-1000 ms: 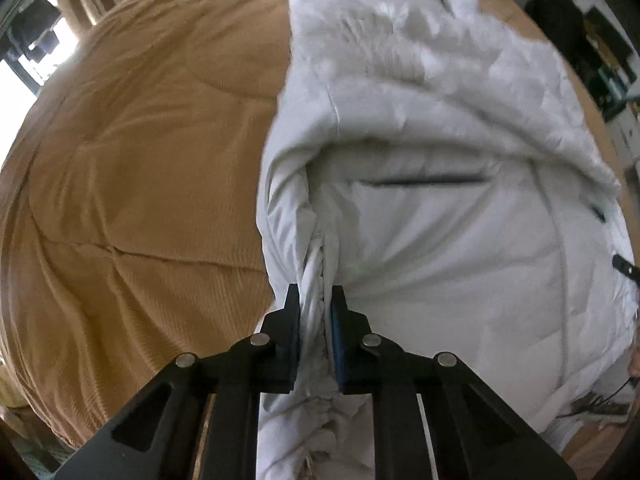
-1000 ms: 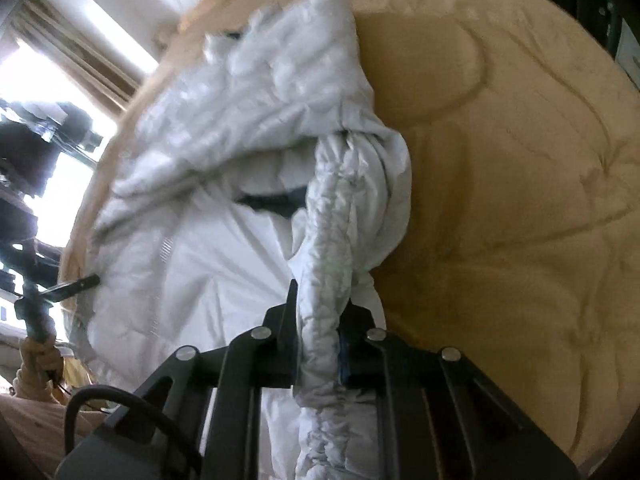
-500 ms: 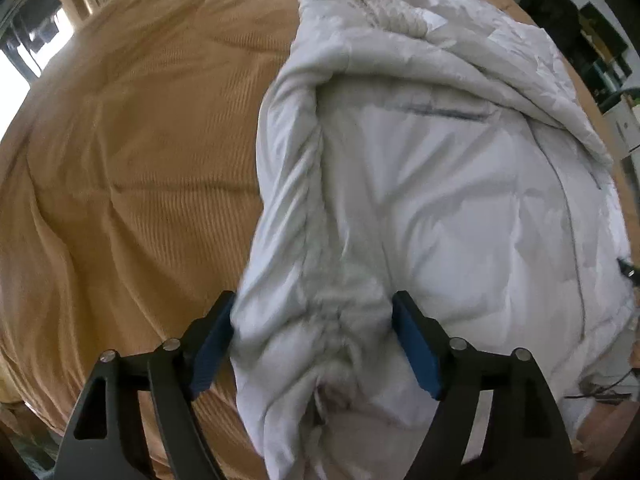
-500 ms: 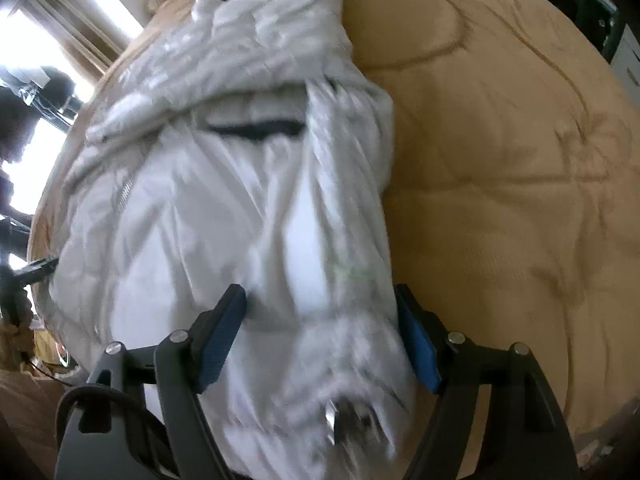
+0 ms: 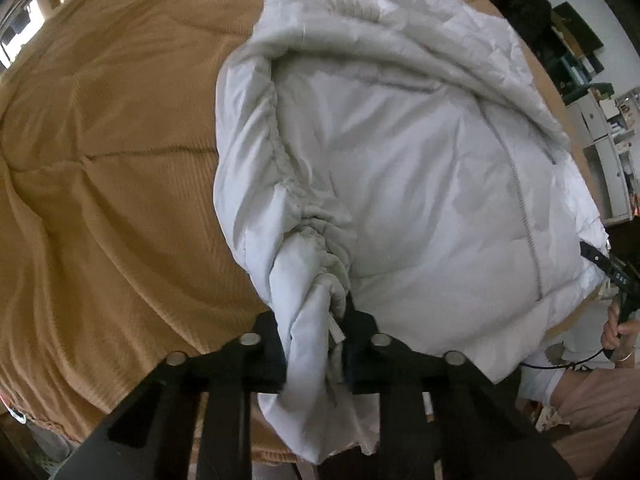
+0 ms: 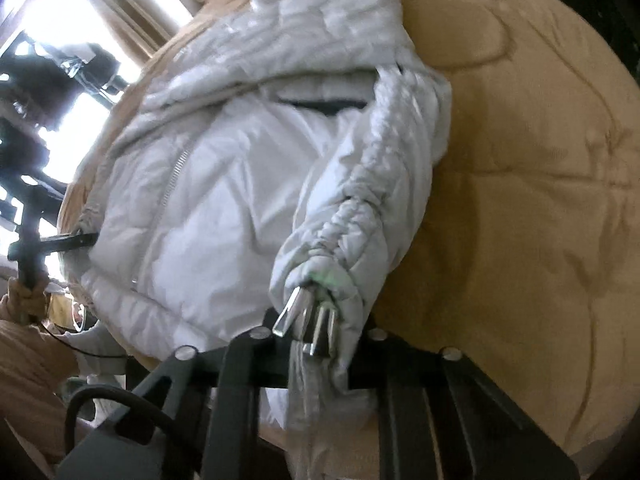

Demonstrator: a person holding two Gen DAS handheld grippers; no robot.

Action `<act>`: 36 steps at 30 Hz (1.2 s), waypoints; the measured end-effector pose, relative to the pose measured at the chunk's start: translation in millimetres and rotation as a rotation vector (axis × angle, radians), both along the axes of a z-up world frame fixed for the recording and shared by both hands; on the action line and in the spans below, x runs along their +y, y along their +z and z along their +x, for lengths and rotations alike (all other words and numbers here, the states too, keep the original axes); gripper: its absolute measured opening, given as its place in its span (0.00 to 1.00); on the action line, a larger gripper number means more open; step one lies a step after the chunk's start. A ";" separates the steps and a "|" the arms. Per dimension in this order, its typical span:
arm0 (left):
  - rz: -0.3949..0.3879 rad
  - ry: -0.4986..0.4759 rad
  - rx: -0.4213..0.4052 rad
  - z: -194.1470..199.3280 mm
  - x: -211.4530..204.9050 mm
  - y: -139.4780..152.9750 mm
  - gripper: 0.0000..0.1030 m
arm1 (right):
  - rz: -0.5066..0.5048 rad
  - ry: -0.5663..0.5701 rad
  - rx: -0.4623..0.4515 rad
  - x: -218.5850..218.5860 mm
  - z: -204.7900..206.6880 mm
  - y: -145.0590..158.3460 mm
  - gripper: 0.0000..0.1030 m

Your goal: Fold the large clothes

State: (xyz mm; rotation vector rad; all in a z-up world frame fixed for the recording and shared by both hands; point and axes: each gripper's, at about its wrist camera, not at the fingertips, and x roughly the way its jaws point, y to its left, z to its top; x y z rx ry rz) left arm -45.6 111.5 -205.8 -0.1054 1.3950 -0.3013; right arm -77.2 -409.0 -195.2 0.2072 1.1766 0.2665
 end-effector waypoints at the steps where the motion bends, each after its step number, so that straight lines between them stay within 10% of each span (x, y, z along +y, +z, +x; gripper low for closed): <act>1: -0.006 0.002 -0.022 -1.7 2.7 9.5 0.16 | 0.004 0.005 -0.015 -2.0 -1.8 8.0 0.13; 10: -0.151 0.099 -0.116 50.4 22.7 69.6 0.16 | 0.161 -0.040 -0.140 -14.2 5.9 78.6 0.12; 21: -0.174 0.168 -0.186 208.2 27.0 142.9 0.16 | 0.308 -0.144 -0.199 -32.2 137.2 130.7 0.10; 27: -0.207 0.302 -0.104 351.8 13.8 109.1 0.16 | 0.305 -0.229 -0.177 -39.3 255.9 129.6 0.10; 36: -0.207 0.462 0.013 457.4 -5.3 -34.4 0.19 | 0.399 -0.479 -0.028 -54.6 390.2 -6.4 0.14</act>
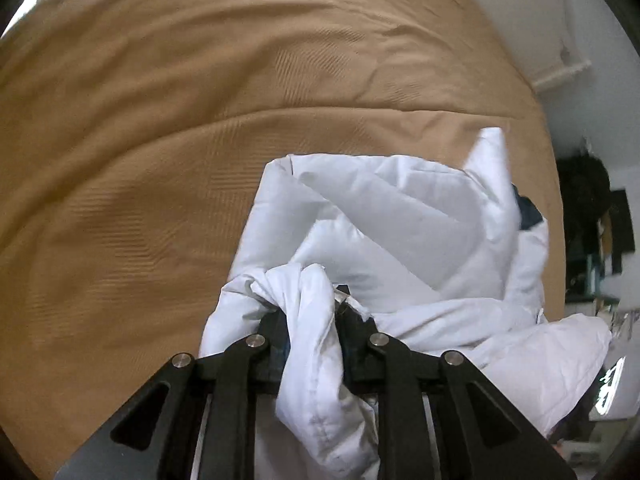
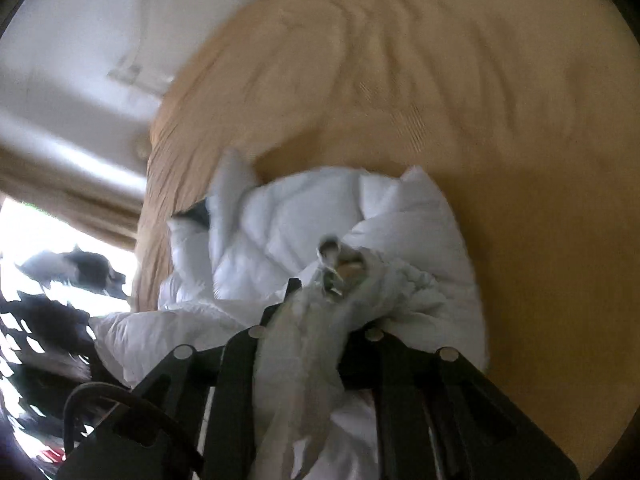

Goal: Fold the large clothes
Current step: 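Grasp the jacket hem with the left gripper while the right gripper grasps the hem beside it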

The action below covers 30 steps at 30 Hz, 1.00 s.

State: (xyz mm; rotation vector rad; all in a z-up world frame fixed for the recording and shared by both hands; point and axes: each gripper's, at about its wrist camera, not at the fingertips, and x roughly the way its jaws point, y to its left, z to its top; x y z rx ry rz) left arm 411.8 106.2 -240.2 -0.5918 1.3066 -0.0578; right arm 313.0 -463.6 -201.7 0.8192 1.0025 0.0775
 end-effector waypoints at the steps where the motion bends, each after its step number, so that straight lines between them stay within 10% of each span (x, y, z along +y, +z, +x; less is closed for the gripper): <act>1: 0.001 0.003 -0.012 0.9 -0.7 -0.5 0.19 | 0.055 -0.020 -0.006 -6.1 2.1 -6.5 0.15; 9: -0.086 0.064 -0.010 3.4 8.4 8.2 0.20 | 0.127 -0.098 -0.166 -23.7 -56.0 70.9 0.44; 12: -0.064 0.080 -0.008 1.7 2.6 7.0 0.20 | -0.110 -0.116 -0.250 5.6 -88.3 119.6 0.89; 14: -0.060 0.081 -0.007 2.1 0.7 6.6 0.20 | -0.295 -0.121 -0.366 29.4 -110.7 153.4 0.93; 17: -0.076 0.076 -0.004 3.4 3.4 5.6 0.20 | -0.312 0.020 -0.411 72.7 -108.4 167.7 0.90; 21: -0.116 0.080 0.003 1.7 14.5 11.0 0.21 | -0.383 0.248 -0.293 147.9 -62.4 123.2 0.32; 26: -0.288 0.115 0.000 5.7 54.9 34.3 0.23 | -0.510 0.290 -0.021 181.9 5.3 16.3 0.21; 30: -0.303 0.074 -0.004 11.8 63.0 69.4 0.23 | -0.503 0.231 0.010 173.3 29.5 0.0 0.15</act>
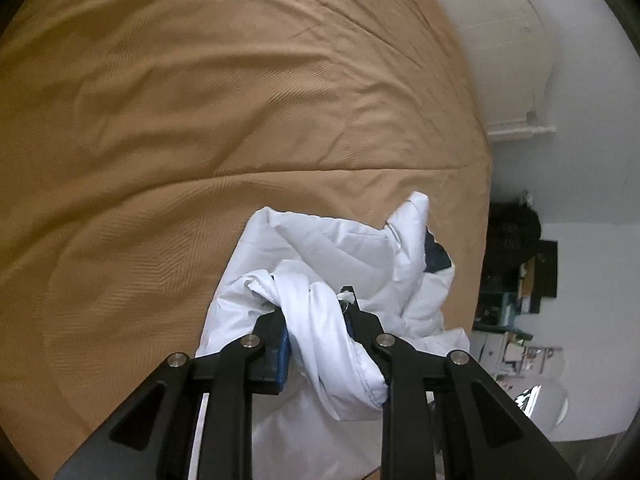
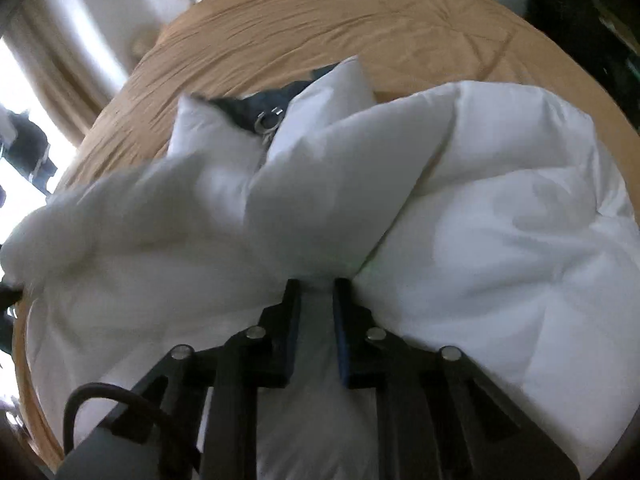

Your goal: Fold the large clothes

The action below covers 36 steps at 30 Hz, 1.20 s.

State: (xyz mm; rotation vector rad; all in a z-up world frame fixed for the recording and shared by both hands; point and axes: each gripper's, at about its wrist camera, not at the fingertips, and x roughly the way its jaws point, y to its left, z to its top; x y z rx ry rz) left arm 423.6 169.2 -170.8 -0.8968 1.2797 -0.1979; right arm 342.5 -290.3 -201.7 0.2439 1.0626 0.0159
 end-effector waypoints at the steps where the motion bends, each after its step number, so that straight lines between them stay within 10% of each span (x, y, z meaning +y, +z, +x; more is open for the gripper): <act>1: 0.006 -0.015 -0.007 -0.7 -3.0 10.0 0.23 | 0.031 -0.009 0.011 -3.8 3.4 -0.1 0.15; 7: -0.042 -0.099 0.005 -16.8 -18.2 51.6 0.39 | -0.013 0.022 0.010 2.7 -1.5 5.8 0.15; 11: -0.146 -0.091 0.156 -34.9 -26.7 45.5 0.76 | -0.022 0.028 0.004 15.0 -0.4 8.1 0.15; 14: -0.150 -0.021 0.222 -58.4 -30.8 40.1 0.79 | 0.003 0.027 0.002 13.9 5.1 3.3 0.15; 20: -0.054 -0.062 -0.089 -59.2 -40.7 99.4 0.88 | 0.001 0.044 -0.009 16.8 5.8 1.7 0.18; 26: -0.066 -0.024 -0.123 -44.3 -28.8 111.7 0.92 | 0.001 0.034 -0.011 15.0 5.1 -0.4 0.18; 31: 0.198 -0.183 -0.128 -55.8 -80.9 82.1 0.94 | 0.024 0.030 -0.024 12.1 1.2 3.0 0.19; 36: 0.715 -0.361 -0.195 -29.2 -160.8 2.5 0.69 | -0.020 0.034 -0.061 11.1 -10.7 13.2 0.19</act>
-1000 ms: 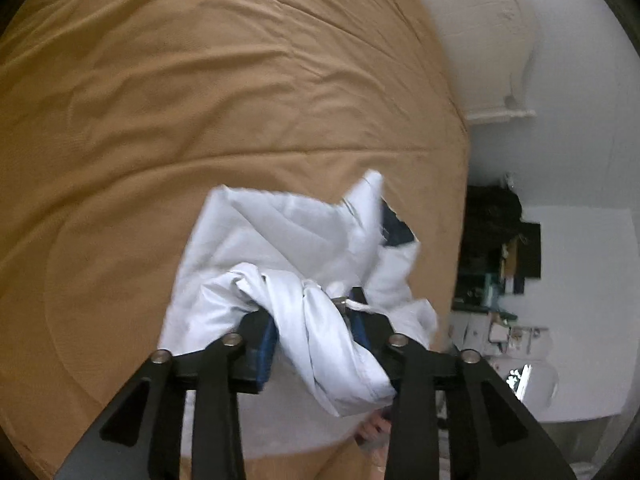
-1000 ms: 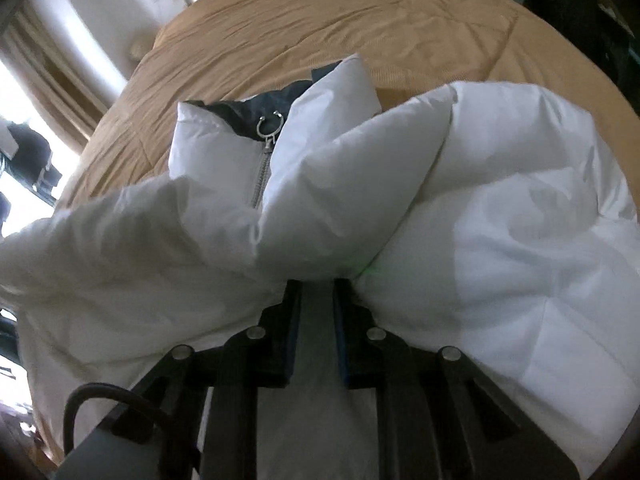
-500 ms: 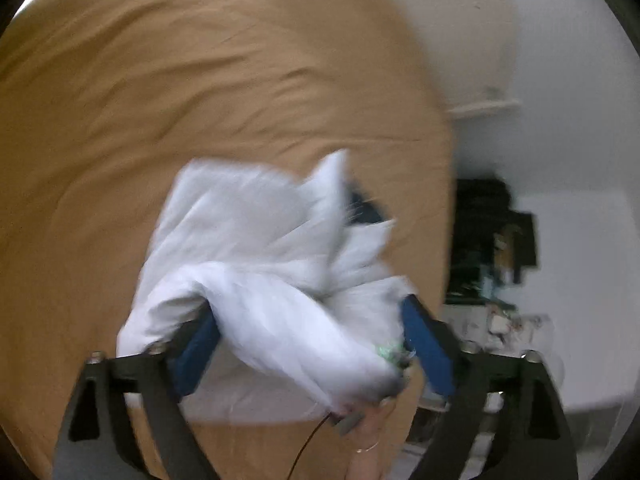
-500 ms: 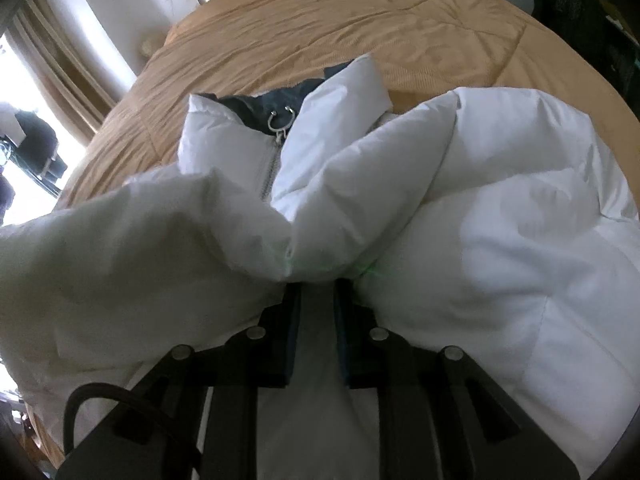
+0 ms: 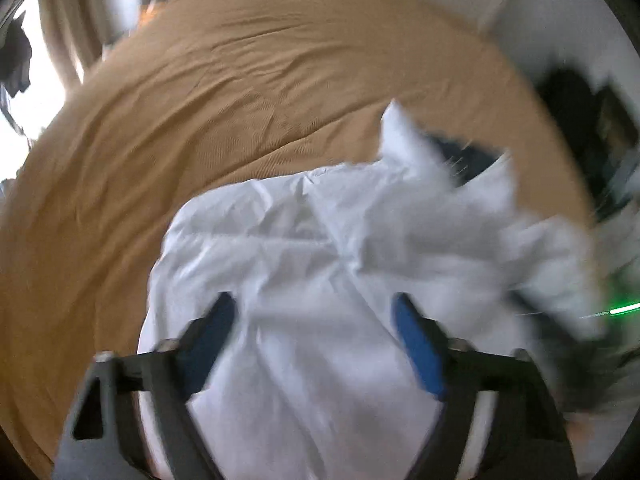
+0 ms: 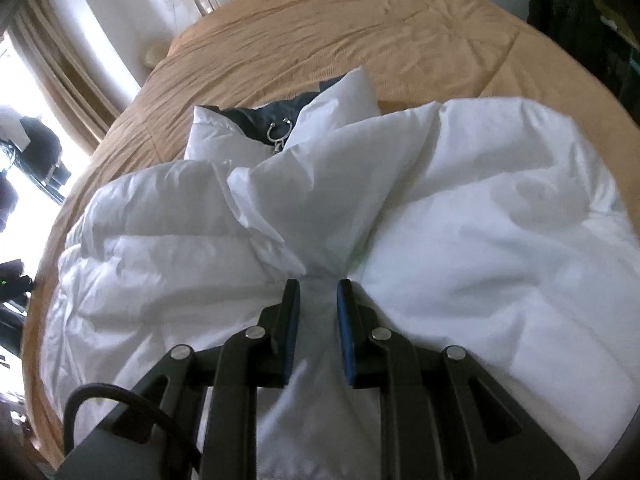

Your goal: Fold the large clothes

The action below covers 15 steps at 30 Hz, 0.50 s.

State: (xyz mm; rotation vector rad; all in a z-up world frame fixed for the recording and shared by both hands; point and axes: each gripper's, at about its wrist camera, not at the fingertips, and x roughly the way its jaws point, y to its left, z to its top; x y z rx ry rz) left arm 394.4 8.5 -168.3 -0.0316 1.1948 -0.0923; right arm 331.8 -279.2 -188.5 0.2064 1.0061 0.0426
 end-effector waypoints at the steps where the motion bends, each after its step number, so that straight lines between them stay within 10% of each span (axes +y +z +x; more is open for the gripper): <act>1: 0.062 -0.007 -0.001 5.6 -6.4 -13.5 0.70 | -0.025 -0.007 -0.003 -1.5 -1.4 1.3 0.19; 5: 0.112 0.132 -0.008 33.8 10.0 -57.5 0.99 | -0.018 -0.057 0.012 -22.0 -0.9 0.0 0.15; 8: 0.110 0.207 0.026 44.5 34.3 -58.0 0.94 | -0.042 -0.115 0.006 -48.1 -2.3 6.2 0.14; 11: 0.111 0.179 0.005 43.7 35.0 -22.9 0.59 | -0.125 -0.187 -0.027 -71.9 -8.8 18.9 0.14; 15: -0.044 0.070 -0.159 18.4 7.4 30.1 0.73 | -0.085 -0.141 -0.108 -65.5 -8.8 50.6 0.19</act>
